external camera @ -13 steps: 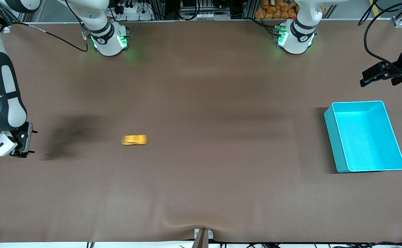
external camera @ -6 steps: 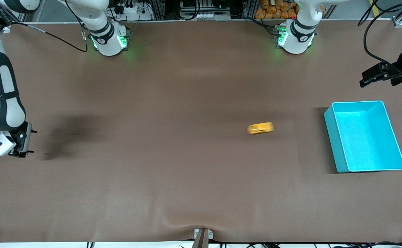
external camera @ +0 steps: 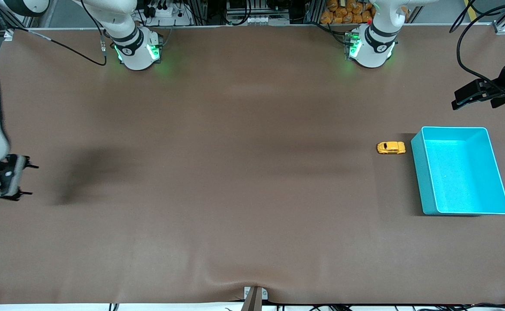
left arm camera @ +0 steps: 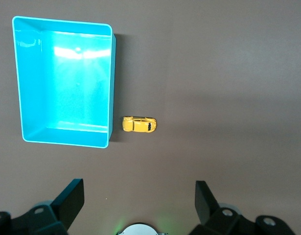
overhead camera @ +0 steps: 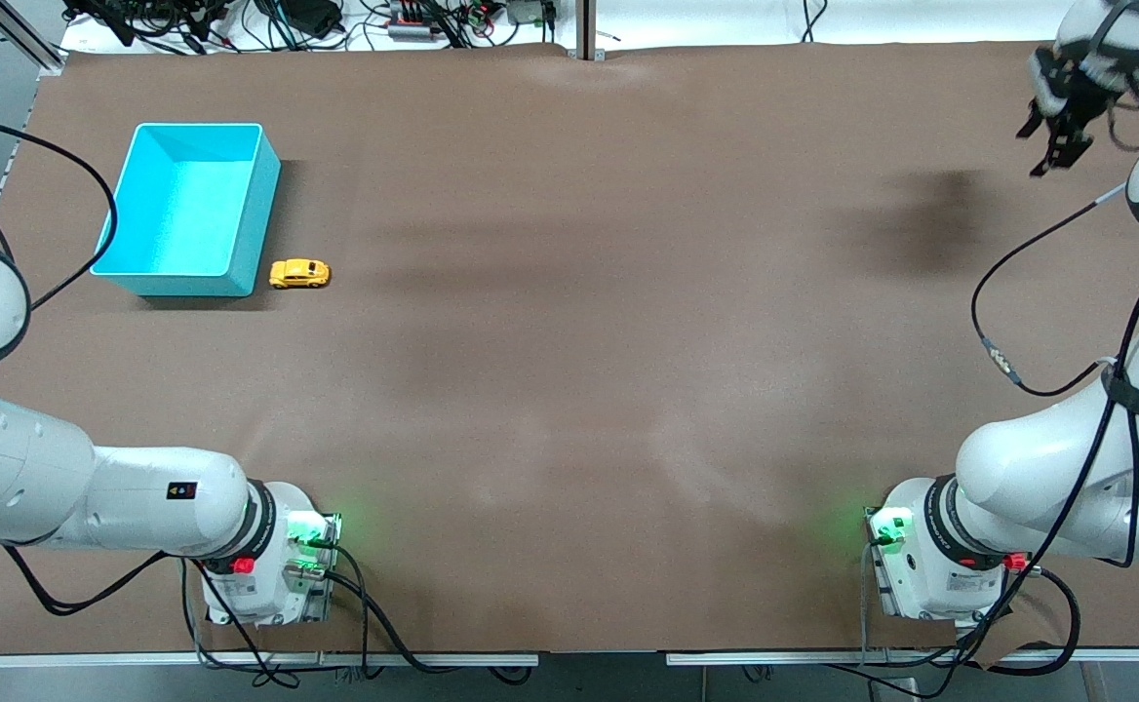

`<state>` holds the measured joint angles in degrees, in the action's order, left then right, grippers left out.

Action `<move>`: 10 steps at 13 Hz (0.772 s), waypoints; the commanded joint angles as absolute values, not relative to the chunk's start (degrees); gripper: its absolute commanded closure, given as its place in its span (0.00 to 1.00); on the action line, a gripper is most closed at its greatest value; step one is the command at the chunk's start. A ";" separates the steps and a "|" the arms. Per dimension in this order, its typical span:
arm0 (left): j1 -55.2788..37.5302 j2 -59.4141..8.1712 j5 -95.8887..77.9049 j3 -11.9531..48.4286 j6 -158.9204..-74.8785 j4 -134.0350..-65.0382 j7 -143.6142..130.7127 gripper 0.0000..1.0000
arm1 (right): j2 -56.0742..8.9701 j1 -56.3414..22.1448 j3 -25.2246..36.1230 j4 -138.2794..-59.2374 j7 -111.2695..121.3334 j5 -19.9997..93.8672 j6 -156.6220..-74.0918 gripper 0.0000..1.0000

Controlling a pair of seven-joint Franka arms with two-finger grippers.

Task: Wind and store yellow beetle car
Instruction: 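Reach the left gripper to the yellow car beside the bin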

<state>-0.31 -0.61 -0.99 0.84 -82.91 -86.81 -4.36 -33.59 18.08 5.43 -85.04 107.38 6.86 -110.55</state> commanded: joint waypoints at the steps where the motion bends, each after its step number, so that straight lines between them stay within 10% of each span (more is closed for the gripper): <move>1: -0.18 -4.19 -1.23 0.88 -82.79 -86.05 -4.22 0.00 | -33.14 16.53 4.57 -71.75 93.14 8.26 -97.25 0.00; 10: 1.14 -11.87 -3.43 1.49 -84.62 -90.68 -6.50 0.00 | -19.17 3.97 4.92 -67.42 48.13 7.82 -82.38 0.00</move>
